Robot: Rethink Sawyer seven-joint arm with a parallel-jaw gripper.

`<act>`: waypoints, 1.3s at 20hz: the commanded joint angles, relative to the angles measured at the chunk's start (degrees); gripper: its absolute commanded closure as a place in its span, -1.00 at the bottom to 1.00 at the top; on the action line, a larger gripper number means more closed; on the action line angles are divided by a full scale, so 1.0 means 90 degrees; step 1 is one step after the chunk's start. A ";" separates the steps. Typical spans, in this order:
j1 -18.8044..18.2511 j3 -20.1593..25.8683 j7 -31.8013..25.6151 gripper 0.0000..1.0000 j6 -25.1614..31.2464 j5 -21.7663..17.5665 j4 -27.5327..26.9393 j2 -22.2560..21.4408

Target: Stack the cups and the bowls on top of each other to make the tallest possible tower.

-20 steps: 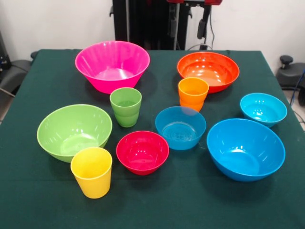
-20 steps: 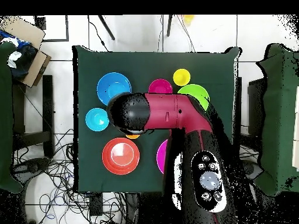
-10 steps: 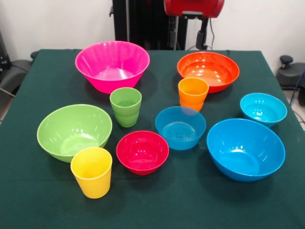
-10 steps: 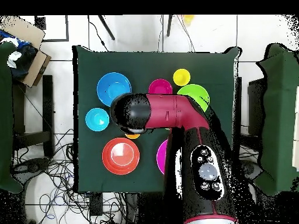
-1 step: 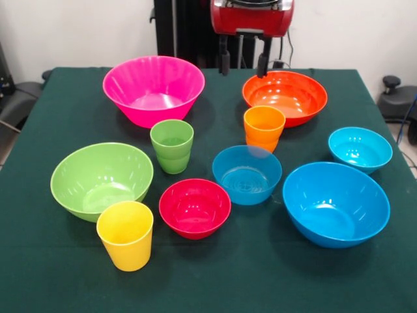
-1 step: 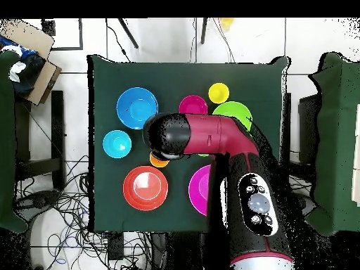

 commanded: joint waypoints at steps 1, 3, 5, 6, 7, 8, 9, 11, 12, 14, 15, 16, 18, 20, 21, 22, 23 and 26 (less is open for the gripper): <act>-0.0194 0.0125 -0.0205 -1.00 -0.0485 -0.0528 0.0083 0.0199; -0.0223 0.0133 -0.0227 -1.00 -0.0523 -0.0563 0.0084 0.0215; -0.0270 0.0149 -0.0275 -1.00 -0.0535 -0.0587 0.0077 0.0224; -0.0288 0.0154 -0.0294 -1.00 -0.0538 -0.0595 0.0073 0.0229; -0.0306 0.0160 -0.0314 -1.00 -0.0542 -0.0604 0.0072 0.0231; -0.0322 0.0165 -0.0329 -1.00 -0.0550 -0.0612 0.0074 0.0232; -0.0342 0.0172 -0.0347 -1.00 -0.0560 -0.0621 0.0074 0.0238; -0.0387 0.0193 -0.0393 -1.00 -0.0586 -0.0642 0.0070 0.0261; -0.0405 0.0203 -0.0413 -1.00 -0.0590 -0.0647 0.0074 0.0262; -0.0444 0.0216 -0.0465 -1.00 -0.0582 -0.0658 0.0068 0.0258; -0.0463 0.0225 -0.0489 -1.00 -0.0572 -0.0661 0.0063 0.0256; -0.0478 0.0233 -0.0501 -1.00 -0.0588 -0.0667 0.0069 0.0266; -0.0513 0.0251 -0.0536 -1.00 -0.0615 -0.0677 0.0077 0.0281; -0.0556 0.0274 -0.0590 -1.00 -0.0627 -0.0695 0.0062 0.0302; -0.0581 0.0286 -0.0620 -1.00 -0.0634 -0.0704 0.0057 0.0312; -0.0607 0.0300 -0.0645 -1.00 -0.0642 -0.0716 0.0054 0.0324; -0.0630 0.0311 -0.0666 -1.00 -0.0646 -0.0736 0.0044 0.0333; -0.0713 0.0358 -0.0718 -1.00 -0.0675 -0.0808 0.0021 0.0374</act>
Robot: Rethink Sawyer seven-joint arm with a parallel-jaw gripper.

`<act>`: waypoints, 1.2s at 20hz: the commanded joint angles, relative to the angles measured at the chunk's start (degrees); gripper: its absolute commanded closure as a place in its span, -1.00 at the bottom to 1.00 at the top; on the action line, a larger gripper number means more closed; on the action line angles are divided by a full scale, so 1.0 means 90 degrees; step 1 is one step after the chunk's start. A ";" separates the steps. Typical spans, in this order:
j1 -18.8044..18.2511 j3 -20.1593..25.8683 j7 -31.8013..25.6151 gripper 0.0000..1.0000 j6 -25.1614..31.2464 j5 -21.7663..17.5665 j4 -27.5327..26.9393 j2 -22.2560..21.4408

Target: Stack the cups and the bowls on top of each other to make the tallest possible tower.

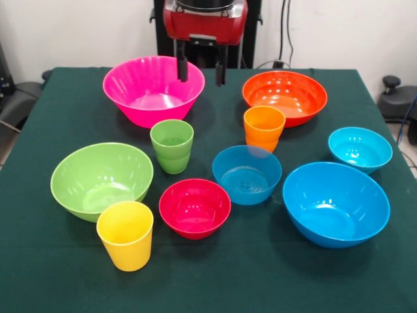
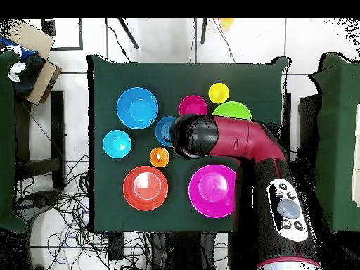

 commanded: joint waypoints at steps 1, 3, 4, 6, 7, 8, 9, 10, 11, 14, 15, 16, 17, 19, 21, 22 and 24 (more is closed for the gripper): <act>-0.0199 0.0375 -0.0738 -1.00 -0.0344 -0.0683 0.0009 0.0345; -0.0265 0.0418 -0.0783 -1.00 -0.0356 -0.0726 0.0005 0.0365; -0.0290 0.0436 -0.0801 -1.00 -0.0348 -0.0741 0.0003 0.0358; -0.0327 0.0464 -0.0808 -1.00 -0.0343 -0.0767 0.0002 0.0362; -0.0339 0.0480 -0.0797 -1.00 -0.0347 -0.0776 0.0010 0.0364; -0.0347 0.0486 -0.0785 -1.00 -0.0351 -0.0779 0.0014 0.0364; -0.0350 0.0496 -0.0775 -1.00 -0.0345 -0.0787 0.0013 0.0363; -0.0352 0.0503 -0.0767 -1.00 -0.0343 -0.0795 0.0011 0.0364; -0.0354 0.0510 -0.0759 -1.00 -0.0341 -0.0803 0.0010 0.0366; -0.0343 0.0505 -0.0711 -1.00 -0.0373 -0.0830 0.0027 0.0362; -0.0337 0.0504 -0.0696 -1.00 -0.0377 -0.0833 0.0036 0.0358; -0.0323 0.0499 -0.0680 -1.00 -0.0376 -0.0836 0.0027 0.0367; -0.0308 0.0491 -0.0662 -1.00 -0.0376 -0.0835 0.0033 0.0359; -0.0289 0.0479 -0.0633 -1.00 -0.0382 -0.0830 0.0061 0.0340; -0.0262 0.0467 -0.0589 -1.00 -0.0407 -0.0830 0.0090 0.0331; -0.0241 0.0456 -0.0563 -1.00 -0.0420 -0.0835 0.0103 0.0323; -0.0202 0.0435 -0.0516 -1.00 -0.0431 -0.0843 0.0111 0.0324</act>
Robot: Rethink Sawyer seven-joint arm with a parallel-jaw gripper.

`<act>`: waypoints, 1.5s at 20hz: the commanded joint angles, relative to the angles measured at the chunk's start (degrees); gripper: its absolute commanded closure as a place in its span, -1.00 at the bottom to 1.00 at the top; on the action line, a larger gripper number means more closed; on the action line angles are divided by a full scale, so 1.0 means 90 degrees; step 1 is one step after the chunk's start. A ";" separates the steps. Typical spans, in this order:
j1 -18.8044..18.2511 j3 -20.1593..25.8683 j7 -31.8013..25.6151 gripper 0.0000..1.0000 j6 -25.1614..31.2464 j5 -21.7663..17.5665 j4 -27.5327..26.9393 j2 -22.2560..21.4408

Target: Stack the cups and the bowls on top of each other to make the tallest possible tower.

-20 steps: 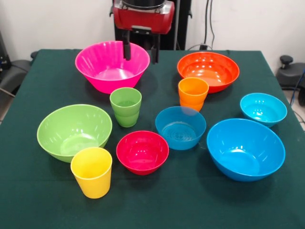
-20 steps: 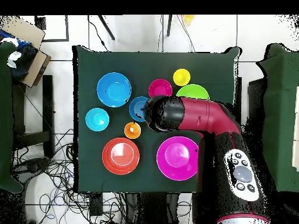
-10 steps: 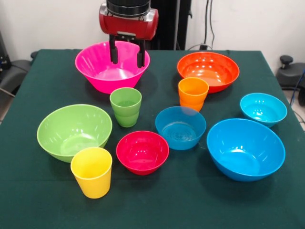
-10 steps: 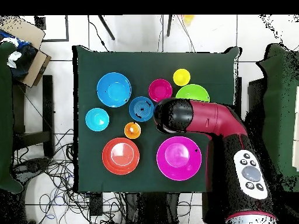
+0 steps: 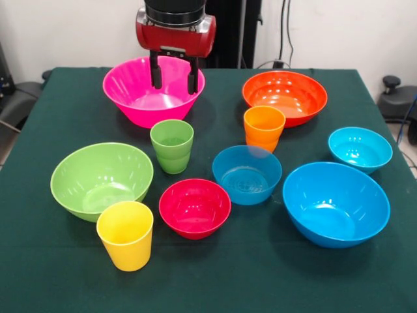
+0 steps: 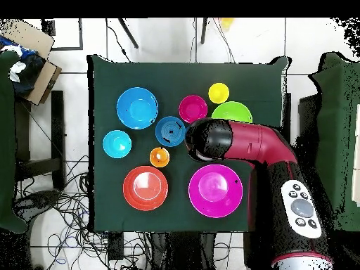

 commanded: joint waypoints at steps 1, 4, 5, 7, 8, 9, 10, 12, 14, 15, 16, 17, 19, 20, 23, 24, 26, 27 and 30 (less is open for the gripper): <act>0.0164 0.0425 -0.0490 -1.00 -0.0380 -0.0570 0.0122 0.0077; 0.0198 0.0407 -0.0431 -1.00 -0.0451 -0.0577 0.0190 0.0057; 0.0214 0.0399 -0.0396 -1.00 -0.0488 -0.0579 0.0215 0.0067; 0.0269 0.0384 -0.0310 -1.00 -0.0525 -0.0557 0.0257 0.0068; 0.0315 0.0362 -0.0245 -1.00 -0.0516 -0.0529 0.0301 0.0021; 0.0361 0.0340 -0.0180 -1.00 -0.0507 -0.0501 0.0344 -0.0025; 0.0405 0.0320 -0.0113 -1.00 -0.0498 -0.0465 0.0401 -0.0077; 0.0496 0.0280 0.0008 -1.00 -0.0469 -0.0403 0.0478 -0.0167; 0.0559 0.0248 0.0082 -1.00 -0.0465 -0.0361 0.0516 -0.0199; 0.0586 0.0230 0.0112 -1.00 -0.0466 -0.0349 0.0528 -0.0210; 0.0603 0.0220 0.0121 -1.00 -0.0466 -0.0345 0.0533 -0.0219; 0.0619 0.0207 0.0129 -1.00 -0.0464 -0.0338 0.0542 -0.0228; 0.0644 0.0173 0.0149 -1.00 -0.0485 -0.0333 0.0585 -0.0257; 0.0644 0.0164 0.0142 -1.00 -0.0496 -0.0338 0.0612 -0.0267; 0.0628 0.0136 0.0113 -1.00 -0.0602 -0.0389 0.0716 -0.0281; 0.0614 0.0131 0.0101 -1.00 -0.0657 -0.0410 0.0761 -0.0278; 0.0579 0.0117 0.0085 -1.00 -0.0714 -0.0415 0.0911 -0.0345; 0.0561 0.0103 0.0074 -1.00 -0.0744 -0.0422 0.1006 -0.0402; 0.0454 0.0116 0.0025 -1.00 -0.0825 -0.0370 0.1339 -0.0589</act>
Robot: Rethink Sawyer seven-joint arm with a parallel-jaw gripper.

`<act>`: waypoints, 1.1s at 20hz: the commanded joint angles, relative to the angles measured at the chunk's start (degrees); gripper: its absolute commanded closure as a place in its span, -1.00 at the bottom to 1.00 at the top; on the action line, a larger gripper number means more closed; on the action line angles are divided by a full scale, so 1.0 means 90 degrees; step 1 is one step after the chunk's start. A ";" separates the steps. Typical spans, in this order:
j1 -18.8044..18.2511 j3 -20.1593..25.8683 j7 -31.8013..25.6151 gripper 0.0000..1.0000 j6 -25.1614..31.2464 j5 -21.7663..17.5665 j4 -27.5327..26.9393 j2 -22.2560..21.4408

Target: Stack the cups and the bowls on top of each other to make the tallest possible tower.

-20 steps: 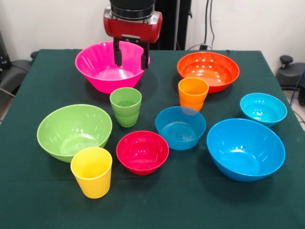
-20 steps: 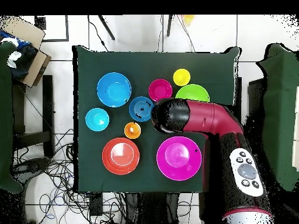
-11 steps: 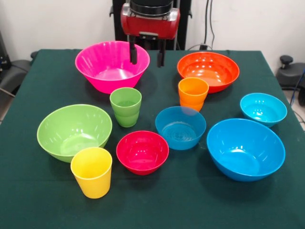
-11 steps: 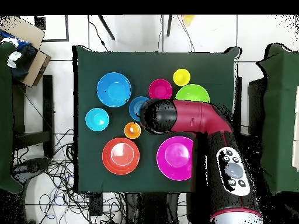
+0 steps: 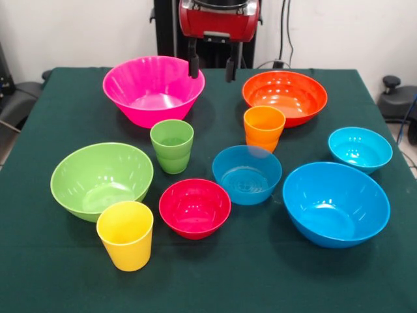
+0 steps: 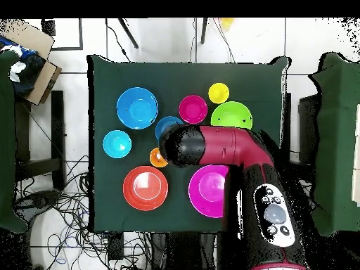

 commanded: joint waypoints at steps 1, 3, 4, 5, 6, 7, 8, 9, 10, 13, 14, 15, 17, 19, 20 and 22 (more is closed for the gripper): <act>-0.0108 0.0119 0.0013 -1.00 -0.0555 -0.0355 0.0971 -0.0204; -0.0156 0.0135 -0.0025 -1.00 -0.0569 -0.0338 0.1088 -0.0286; -0.0175 0.0135 -0.0028 -1.00 -0.0594 -0.0337 0.1143 -0.0323; -0.0183 0.0130 -0.0011 -1.00 -0.0630 -0.0341 0.1189 -0.0343; -0.0192 0.0133 -0.0002 -1.00 -0.0669 -0.0347 0.1229 -0.0352; -0.0193 0.0131 0.0010 -1.00 -0.0709 -0.0362 0.1251 -0.0356; -0.0197 0.0130 0.0035 -1.00 -0.0748 -0.0364 0.1287 -0.0356; -0.0201 0.0127 0.0049 -1.00 -0.0796 -0.0380 0.1309 -0.0352; -0.0205 0.0126 0.0056 -1.00 -0.0821 -0.0392 0.1317 -0.0338; -0.0213 0.0119 0.0064 -1.00 -0.0881 -0.0428 0.1322 -0.0307; -0.0218 0.0119 0.0055 -1.00 -0.0888 -0.0437 0.1317 -0.0299; -0.0224 0.0119 0.0045 -1.00 -0.0896 -0.0446 0.1312 -0.0291; -0.0241 0.0112 0.0037 -1.00 -0.0954 -0.0475 0.1320 -0.0260; -0.0244 0.0104 0.0041 -1.00 -0.1021 -0.0516 0.1273 -0.0179; -0.0243 0.0105 0.0039 -1.00 -0.1049 -0.0537 0.1232 -0.0125; -0.0224 0.0085 0.0044 -1.00 -0.1064 -0.0579 0.1114 -0.0014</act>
